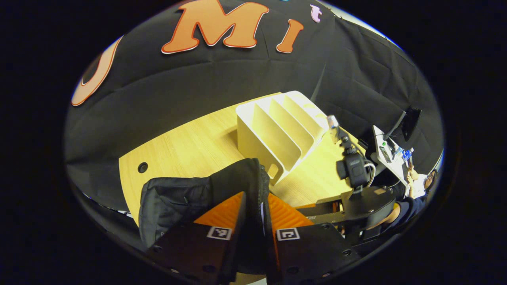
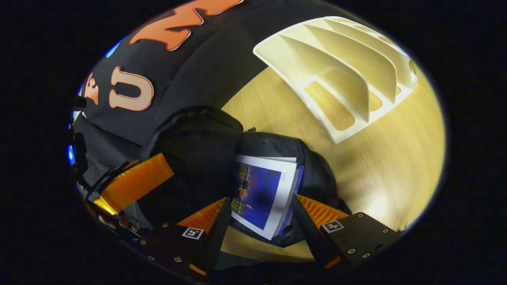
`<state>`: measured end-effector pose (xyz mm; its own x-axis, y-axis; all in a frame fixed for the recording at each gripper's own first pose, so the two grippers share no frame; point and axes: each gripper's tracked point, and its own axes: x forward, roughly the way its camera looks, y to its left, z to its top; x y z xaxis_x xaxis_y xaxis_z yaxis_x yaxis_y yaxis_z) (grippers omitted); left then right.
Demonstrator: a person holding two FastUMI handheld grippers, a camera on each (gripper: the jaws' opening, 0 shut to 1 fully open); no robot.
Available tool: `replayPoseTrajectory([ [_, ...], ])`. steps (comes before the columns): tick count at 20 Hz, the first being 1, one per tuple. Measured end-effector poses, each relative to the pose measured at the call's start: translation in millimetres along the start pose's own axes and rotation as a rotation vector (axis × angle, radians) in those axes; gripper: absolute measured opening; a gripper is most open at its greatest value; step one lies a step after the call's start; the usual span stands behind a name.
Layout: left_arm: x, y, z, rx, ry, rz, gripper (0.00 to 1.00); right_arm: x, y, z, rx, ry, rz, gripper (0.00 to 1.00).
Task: Open the schoolbag, grab two books from the bookshelf and put them into the schoolbag.
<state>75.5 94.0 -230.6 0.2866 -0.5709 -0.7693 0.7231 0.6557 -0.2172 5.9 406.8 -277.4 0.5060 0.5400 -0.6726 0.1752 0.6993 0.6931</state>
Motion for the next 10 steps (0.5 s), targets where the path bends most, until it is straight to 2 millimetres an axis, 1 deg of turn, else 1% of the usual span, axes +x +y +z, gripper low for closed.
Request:
replayPoseTrajectory([
  [1,0.7,-8.1,2.1,-0.009,-0.005,0.001,0.39,-10.2,-12.0,9.0,-0.008,-0.018,-0.025,0.93],
  [2,4.0,-16.3,2.6,-0.022,-0.013,0.0,0.43,-20.3,-24.2,19.1,-0.022,-0.042,-0.052,0.94],
  [3,6.0,-26.2,4.5,-0.03,-0.021,0.001,0.56,-31.3,-36.6,29.9,-0.041,-0.065,-0.08,0.95],
  [4,7.9,-35.0,9.2,-0.033,-0.035,0.001,0.61,-42.2,-47.8,40.8,-0.062,-0.087,-0.104,0.97],
  [5,10.5,-41.8,15.7,-0.034,-0.049,0.006,0.72,-53.1,-58.0,50.8,-0.087,-0.107,-0.117,0.97],
  [6,15.2,-48.3,21.6,-0.039,-0.066,0.016,0.78,-66.2,-67.3,60.7,-0.111,-0.126,-0.131,0.97],
  [7,18.7,-55.2,28.3,-0.052,-0.079,0.028,0.87,-79.8,-75.6,70.8,-0.135,-0.143,-0.139,0.98],
  [8,22.7,-63.5,32.6,-0.077,-0.088,0.044,0.89,-90.6,-82.4,80.9,-0.157,-0.155,-0.146,0.97],
  [10,29.7,-81.6,45.6,-0.127,-0.121,0.068,0.89,-112.3,-95.2,100.1,-0.203,-0.178,-0.149,0.97],
])
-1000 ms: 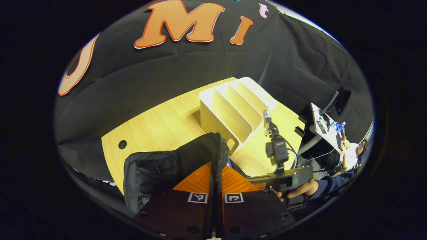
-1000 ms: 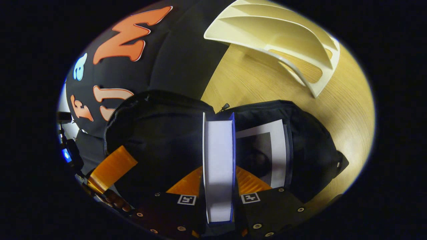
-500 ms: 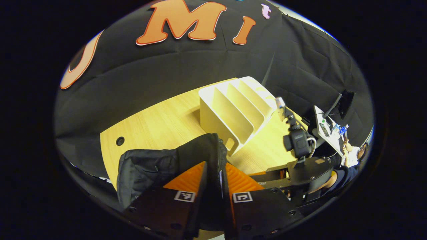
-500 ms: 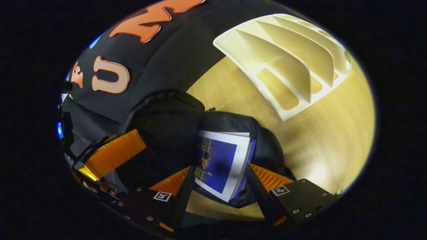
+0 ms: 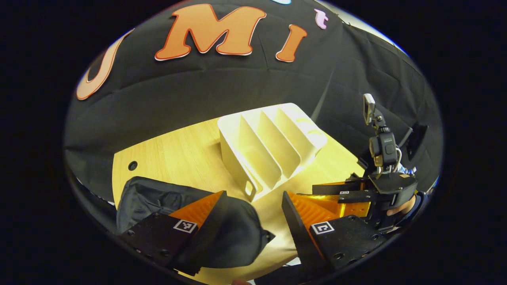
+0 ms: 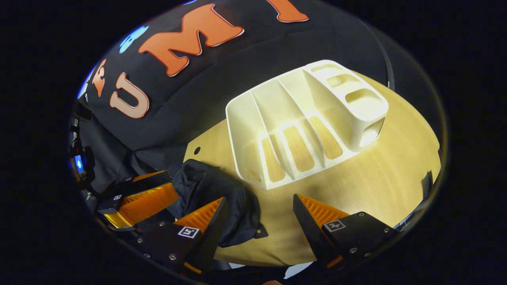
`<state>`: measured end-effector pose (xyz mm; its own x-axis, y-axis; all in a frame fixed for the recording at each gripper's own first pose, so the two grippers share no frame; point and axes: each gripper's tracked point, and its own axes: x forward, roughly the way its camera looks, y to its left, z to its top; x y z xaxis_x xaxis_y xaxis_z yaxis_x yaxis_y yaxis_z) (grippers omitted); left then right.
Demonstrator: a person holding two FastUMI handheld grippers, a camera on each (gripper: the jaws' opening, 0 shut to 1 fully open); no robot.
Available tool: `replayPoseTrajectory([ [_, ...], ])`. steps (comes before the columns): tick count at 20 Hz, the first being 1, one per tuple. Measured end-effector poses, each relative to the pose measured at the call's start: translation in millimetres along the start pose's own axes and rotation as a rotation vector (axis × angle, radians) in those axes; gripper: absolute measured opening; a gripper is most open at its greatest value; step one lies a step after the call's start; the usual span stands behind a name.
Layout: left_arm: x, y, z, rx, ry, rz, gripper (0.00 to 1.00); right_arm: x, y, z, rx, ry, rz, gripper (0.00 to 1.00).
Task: Open the schoolbag, grab two books from the bookshelf and put them into the schoolbag.
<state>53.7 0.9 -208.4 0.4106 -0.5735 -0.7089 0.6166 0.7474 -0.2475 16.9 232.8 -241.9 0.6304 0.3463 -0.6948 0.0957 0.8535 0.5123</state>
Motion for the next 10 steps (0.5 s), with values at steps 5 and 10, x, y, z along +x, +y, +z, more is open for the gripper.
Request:
replayPoseTrajectory([
  [5,6.5,-41.5,39.0,-0.024,-0.127,0.088,0.98,-40.0,-41.0,64.1,-0.11,-0.131,-0.017,0.97],
  [10,-0.9,-70.3,89.3,-0.038,-0.316,0.191,0.98,-84.9,-62.6,128.8,-0.234,-0.293,-0.026,0.98],
])
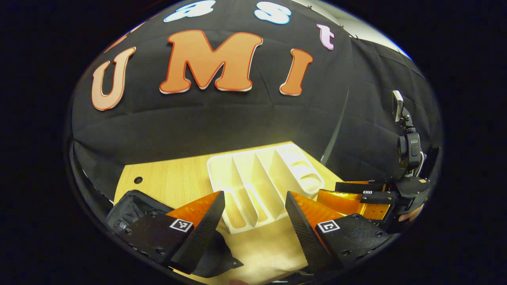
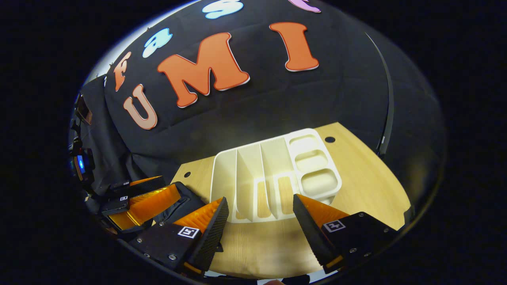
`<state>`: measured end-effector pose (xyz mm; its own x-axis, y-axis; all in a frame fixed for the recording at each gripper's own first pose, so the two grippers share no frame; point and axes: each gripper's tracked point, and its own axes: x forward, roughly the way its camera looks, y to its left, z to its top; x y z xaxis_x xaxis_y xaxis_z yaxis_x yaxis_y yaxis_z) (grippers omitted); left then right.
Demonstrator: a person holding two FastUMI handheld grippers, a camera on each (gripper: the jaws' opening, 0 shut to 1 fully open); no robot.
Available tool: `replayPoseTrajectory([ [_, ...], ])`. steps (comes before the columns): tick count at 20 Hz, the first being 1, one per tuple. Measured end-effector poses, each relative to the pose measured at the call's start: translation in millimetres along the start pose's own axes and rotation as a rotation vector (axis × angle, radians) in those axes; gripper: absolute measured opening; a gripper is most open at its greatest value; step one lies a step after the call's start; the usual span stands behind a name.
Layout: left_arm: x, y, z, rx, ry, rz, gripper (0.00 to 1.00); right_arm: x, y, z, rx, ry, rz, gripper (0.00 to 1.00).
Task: Open the schoolbag, grab two books from the bookshelf and put them into the schoolbag.
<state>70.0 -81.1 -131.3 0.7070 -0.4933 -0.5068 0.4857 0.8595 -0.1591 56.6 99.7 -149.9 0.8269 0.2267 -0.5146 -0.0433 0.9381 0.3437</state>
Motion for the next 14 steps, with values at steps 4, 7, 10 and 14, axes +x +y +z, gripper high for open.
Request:
replayPoseTrajectory([
  [4,-8.1,-15.3,26.9,-0.014,-0.145,0.099,0.97,-23.4,-8.9,47.2,-0.135,-0.119,0.023,0.97],
  [7,-19.4,-17.9,36.7,-0.046,-0.219,0.177,0.97,-42.0,-6.8,74.3,-0.202,-0.205,0.059,0.97],
  [10,-31.5,-11.3,42.9,-0.061,-0.299,0.262,0.97,-51.4,-5.9,88.5,-0.283,-0.278,0.06,0.97],
  [14,-51.3,-6.5,48.6,-0.121,-0.341,0.325,0.97,-70.0,-2.2,105.4,-0.337,-0.379,0.054,0.97],
])
